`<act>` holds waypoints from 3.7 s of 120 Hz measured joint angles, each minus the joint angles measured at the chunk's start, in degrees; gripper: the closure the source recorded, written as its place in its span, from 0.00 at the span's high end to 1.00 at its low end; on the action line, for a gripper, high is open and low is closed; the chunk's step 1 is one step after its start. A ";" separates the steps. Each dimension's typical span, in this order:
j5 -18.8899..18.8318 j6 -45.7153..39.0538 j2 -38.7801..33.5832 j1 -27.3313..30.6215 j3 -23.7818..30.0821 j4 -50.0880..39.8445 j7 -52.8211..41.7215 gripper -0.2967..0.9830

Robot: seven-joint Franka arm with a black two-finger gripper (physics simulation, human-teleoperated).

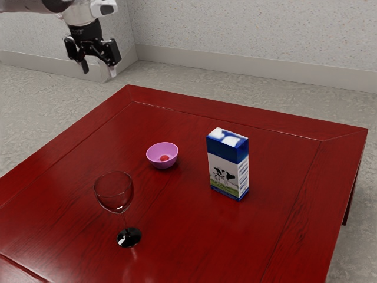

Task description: Take strawberry from the bowl

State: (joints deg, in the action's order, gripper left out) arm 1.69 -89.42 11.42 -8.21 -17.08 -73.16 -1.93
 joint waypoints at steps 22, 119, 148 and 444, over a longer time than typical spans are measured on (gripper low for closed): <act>0.16 -0.97 3.87 0.10 1.09 0.57 0.26 0.75; 5.80 -18.46 33.16 7.88 11.01 7.70 6.83 0.75; 5.92 -22.67 34.01 7.77 10.85 7.91 9.98 0.69; 5.50 -34.27 41.22 7.39 10.68 7.48 19.31 0.33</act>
State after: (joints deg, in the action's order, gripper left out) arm 7.18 -123.69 52.65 -0.82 -6.40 -65.68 17.39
